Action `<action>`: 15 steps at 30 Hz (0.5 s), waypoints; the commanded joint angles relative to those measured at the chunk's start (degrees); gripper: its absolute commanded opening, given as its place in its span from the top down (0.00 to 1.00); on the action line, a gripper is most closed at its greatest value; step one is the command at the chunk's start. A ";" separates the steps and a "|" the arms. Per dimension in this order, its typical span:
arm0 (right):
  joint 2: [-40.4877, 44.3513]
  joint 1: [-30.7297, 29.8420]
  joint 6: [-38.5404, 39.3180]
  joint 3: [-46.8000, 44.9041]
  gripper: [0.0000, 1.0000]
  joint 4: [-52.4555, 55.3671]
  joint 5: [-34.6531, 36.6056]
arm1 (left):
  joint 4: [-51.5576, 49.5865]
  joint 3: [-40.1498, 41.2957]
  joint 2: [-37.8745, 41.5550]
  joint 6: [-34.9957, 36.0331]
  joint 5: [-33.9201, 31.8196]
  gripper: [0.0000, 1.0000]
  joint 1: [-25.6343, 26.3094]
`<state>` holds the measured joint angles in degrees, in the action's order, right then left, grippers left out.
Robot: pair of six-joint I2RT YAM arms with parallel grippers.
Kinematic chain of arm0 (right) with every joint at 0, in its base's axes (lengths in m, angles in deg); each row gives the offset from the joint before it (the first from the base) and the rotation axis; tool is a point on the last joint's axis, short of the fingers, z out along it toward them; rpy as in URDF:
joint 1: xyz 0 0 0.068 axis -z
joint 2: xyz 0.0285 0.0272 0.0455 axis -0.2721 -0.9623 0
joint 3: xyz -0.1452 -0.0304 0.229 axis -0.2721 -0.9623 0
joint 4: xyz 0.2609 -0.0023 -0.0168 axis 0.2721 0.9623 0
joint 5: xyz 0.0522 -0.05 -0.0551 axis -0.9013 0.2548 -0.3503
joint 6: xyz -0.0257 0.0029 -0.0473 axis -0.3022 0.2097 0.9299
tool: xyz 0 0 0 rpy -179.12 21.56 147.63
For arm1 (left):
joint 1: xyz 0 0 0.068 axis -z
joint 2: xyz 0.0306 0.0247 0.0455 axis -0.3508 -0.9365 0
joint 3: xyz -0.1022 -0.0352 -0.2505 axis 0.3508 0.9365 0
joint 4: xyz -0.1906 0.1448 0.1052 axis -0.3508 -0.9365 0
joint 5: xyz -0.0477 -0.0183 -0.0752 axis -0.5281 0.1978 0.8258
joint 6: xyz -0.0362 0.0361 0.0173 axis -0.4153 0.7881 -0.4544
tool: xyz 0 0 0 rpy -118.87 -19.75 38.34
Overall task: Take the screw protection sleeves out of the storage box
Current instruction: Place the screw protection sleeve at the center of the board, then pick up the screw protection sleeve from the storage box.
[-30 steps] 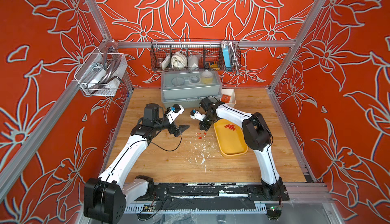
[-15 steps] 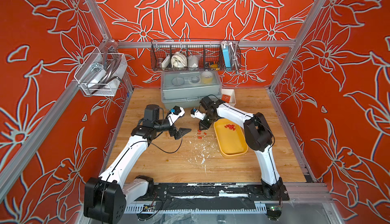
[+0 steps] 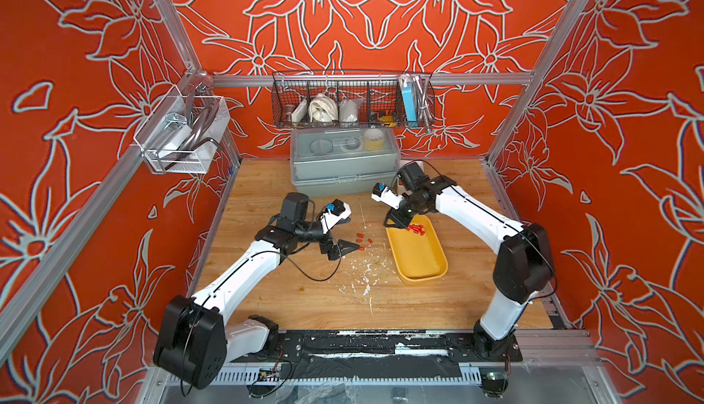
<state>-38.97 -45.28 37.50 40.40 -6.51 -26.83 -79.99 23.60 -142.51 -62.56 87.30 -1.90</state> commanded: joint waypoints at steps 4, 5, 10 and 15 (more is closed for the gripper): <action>9.25 5.25 4.28 -13.61 0.58 -4.77 7.47 | 2.45 -1.36 -4.85 -0.59 -2.87 0.03 7.16; 9.76 5.39 4.81 -14.96 0.58 -5.47 8.70 | 2.60 -1.43 -5.43 -0.38 -3.19 0.03 8.11; 10.14 5.46 4.45 -18.99 0.59 -9.30 11.54 | 6.85 0.27 -7.22 -1.69 -5.28 0.03 11.26; 6.65 5.41 1.47 -18.54 0.59 -12.97 13.75 | 10.40 2.22 -6.78 -3.55 -7.51 0.03 12.74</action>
<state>-30.16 -39.71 40.63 21.27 -16.08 -15.79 -73.10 24.74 -149.48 -64.46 81.29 10.14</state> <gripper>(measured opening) 0.409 0.971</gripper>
